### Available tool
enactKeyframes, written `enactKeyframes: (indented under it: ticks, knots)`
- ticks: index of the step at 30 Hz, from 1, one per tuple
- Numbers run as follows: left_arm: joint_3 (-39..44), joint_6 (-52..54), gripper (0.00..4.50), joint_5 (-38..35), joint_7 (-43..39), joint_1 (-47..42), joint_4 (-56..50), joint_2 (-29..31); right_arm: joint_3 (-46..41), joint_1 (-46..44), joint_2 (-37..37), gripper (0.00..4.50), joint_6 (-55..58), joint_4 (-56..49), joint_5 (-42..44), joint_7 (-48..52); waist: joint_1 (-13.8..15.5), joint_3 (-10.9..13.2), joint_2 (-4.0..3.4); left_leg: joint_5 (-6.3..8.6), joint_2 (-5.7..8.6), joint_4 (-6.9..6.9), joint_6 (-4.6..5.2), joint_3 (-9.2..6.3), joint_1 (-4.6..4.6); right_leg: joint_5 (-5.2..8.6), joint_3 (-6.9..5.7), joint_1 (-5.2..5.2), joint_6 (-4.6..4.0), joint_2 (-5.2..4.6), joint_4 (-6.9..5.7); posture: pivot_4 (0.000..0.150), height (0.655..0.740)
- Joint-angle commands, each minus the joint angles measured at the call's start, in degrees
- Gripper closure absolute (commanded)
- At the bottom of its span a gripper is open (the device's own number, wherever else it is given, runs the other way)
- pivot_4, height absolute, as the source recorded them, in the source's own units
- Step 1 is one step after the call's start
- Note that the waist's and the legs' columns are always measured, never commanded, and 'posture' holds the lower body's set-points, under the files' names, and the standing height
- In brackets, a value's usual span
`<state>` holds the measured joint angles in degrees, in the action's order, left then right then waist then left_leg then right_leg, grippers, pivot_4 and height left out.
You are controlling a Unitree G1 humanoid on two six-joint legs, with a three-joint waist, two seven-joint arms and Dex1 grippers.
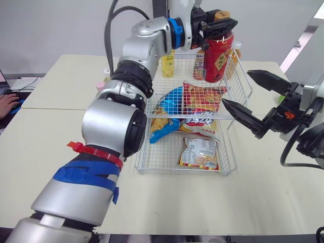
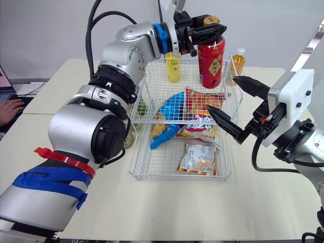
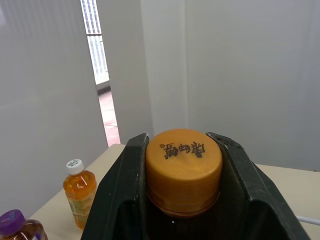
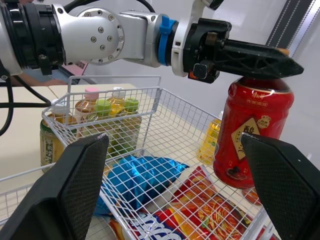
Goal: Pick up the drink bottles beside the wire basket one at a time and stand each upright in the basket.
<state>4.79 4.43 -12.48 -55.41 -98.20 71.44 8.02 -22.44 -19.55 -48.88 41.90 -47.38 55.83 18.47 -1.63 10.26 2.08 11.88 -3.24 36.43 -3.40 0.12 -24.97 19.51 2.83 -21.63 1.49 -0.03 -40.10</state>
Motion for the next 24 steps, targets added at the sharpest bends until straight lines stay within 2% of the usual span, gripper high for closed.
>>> enactKeyframes:
  ticks: [1,3,10,18,24]
  knots:
    - [1.92,-1.77,2.58,-0.48,-0.47,-1.46,-1.12,-0.65,-1.06,-1.19,-0.98,0.00,-0.28,-2.26,1.64,-1.96,0.01,0.00,0.00,0.00,0.01,0.00,0.00,-0.01,0.00,0.00,0.00,0.00,0.00,0.00,0.00,0.150,0.7400]
    - [1.90,-1.93,2.18,-0.24,-0.67,-1.48,-0.91,-0.72,-0.91,-1.42,-1.16,0.00,-0.22,-2.26,2.21,-2.67,0.01,0.00,0.00,-0.01,0.01,0.00,-0.01,-0.01,0.00,0.00,0.00,0.01,0.00,0.00,0.00,0.150,0.7400]
    - [4.41,-2.11,0.04,-1.08,-0.82,-2.30,-0.98,0.32,0.39,-2.41,-1.67,0.00,-0.71,-0.95,2.27,-2.59,0.01,-0.01,-0.01,-0.01,0.03,0.22,-0.01,-0.12,0.03,0.00,-0.04,0.19,0.00,0.00,-0.04,0.150,0.7400]
    - [8.18,2.15,0.02,-3.99,-4.03,-1.43,-6.24,9.22,4.21,-5.54,-1.35,0.00,-2.07,2.53,0.14,1.65,-0.50,0.00,-0.04,-0.01,0.00,0.32,-0.01,-0.15,0.09,0.00,-0.02,0.16,0.01,0.05,-0.31,0.150,0.7400]
    - [10.27,10.93,0.02,-6.03,-3.71,3.58,-19.31,21.49,9.89,-11.24,-0.07,0.00,-3.87,8.13,-2.58,8.42,-1.11,0.03,-0.10,-0.01,-0.08,0.44,-0.02,-0.10,0.13,0.00,0.01,0.12,0.01,0.07,-0.48,0.150,0.7400]
